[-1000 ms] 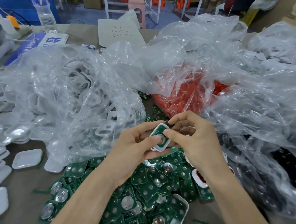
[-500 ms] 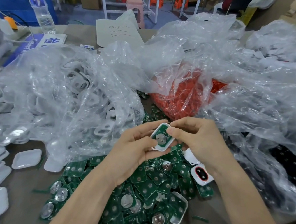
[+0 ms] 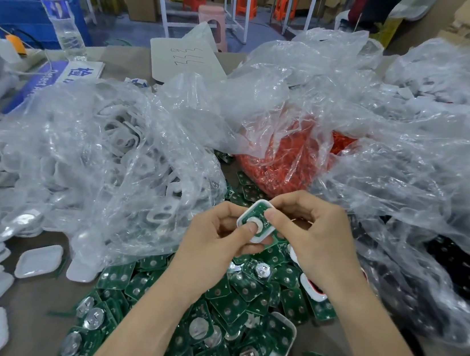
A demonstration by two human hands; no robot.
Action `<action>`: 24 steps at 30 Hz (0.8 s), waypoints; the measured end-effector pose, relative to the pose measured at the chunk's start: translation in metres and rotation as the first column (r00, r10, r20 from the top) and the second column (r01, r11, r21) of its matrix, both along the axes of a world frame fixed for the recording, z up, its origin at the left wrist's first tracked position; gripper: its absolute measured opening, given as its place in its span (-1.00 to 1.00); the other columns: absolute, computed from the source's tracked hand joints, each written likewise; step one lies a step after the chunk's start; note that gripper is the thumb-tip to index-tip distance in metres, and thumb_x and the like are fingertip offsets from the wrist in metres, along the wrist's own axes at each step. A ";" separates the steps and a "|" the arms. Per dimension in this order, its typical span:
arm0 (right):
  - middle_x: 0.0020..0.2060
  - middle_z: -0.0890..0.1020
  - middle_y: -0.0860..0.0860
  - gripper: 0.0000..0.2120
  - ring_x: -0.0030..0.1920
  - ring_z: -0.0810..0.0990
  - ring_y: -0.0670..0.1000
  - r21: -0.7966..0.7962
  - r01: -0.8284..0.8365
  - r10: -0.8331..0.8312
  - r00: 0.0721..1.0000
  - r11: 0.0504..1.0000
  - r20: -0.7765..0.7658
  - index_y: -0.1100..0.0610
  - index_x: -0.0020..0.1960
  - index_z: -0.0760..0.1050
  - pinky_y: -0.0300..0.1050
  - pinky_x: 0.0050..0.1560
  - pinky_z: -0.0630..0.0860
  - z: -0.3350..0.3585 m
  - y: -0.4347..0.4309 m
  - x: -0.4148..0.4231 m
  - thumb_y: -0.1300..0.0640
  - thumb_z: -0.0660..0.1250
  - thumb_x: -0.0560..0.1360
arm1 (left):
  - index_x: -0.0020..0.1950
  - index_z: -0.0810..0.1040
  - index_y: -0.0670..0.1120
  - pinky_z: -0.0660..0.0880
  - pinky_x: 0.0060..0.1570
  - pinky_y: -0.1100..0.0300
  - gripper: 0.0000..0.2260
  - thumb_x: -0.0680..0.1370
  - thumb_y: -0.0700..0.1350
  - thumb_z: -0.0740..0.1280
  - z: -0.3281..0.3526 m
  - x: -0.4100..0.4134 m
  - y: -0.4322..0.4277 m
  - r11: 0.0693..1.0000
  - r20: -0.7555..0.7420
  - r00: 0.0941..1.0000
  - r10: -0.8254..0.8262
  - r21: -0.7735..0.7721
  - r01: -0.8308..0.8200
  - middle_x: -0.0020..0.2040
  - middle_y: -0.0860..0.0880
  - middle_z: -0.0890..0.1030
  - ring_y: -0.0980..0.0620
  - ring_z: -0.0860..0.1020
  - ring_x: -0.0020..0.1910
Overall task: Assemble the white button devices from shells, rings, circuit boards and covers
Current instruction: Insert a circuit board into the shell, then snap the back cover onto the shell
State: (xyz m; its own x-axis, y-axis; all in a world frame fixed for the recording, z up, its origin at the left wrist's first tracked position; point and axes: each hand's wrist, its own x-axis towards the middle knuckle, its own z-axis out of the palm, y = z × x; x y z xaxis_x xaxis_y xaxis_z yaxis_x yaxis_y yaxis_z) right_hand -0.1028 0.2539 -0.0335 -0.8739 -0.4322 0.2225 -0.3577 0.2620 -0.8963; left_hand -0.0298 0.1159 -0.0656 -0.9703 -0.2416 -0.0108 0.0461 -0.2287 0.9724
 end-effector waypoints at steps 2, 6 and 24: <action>-0.28 0.69 -0.14 -0.88 -0.25 0.66 -0.14 -0.021 -0.008 0.008 1.000 1.000 -0.005 -0.02 -0.17 0.63 -0.26 -0.16 0.59 0.000 0.000 0.001 0.20 0.45 0.44 | 0.04 0.56 -0.24 0.61 -0.14 0.25 -0.92 0.58 -0.32 0.31 -0.001 0.000 0.000 1.000 -0.016 1.000 0.000 -0.017 0.000 -0.14 -0.14 0.72 -0.09 0.71 -0.12; -0.26 0.70 -0.13 -0.83 -0.23 0.67 -0.14 -0.082 -0.030 0.031 0.999 0.996 0.013 -0.02 -0.15 0.63 -0.32 -0.17 0.56 0.000 0.002 0.004 0.26 0.45 0.44 | 0.00 0.58 -0.19 0.60 -0.14 0.27 -0.90 0.57 -0.34 0.31 -0.003 -0.001 0.002 0.994 -0.074 0.996 0.040 -0.101 -0.047 -0.16 -0.09 0.72 -0.02 0.70 -0.13; -0.15 0.68 0.00 -0.88 -0.21 0.64 -0.05 0.344 -0.068 0.081 0.997 0.936 -0.021 -0.03 -0.21 0.61 -0.19 -0.18 0.56 0.046 -0.031 -0.002 0.13 0.53 0.34 | 0.11 0.53 -0.10 0.64 -0.15 0.21 -0.80 0.62 -0.34 0.22 0.007 0.002 -0.020 0.999 -0.023 1.000 -0.007 0.034 0.008 -0.14 -0.07 0.65 0.06 0.68 -0.29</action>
State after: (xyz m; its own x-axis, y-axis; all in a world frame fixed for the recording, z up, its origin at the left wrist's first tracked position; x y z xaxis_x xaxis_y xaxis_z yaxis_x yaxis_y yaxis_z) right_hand -0.1052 0.2227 0.0122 -0.8307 -0.5511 0.0789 -0.4173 0.5225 -0.7436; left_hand -0.0276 0.0956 -0.0584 -0.9722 -0.2343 0.0033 0.0665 -0.2625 0.9626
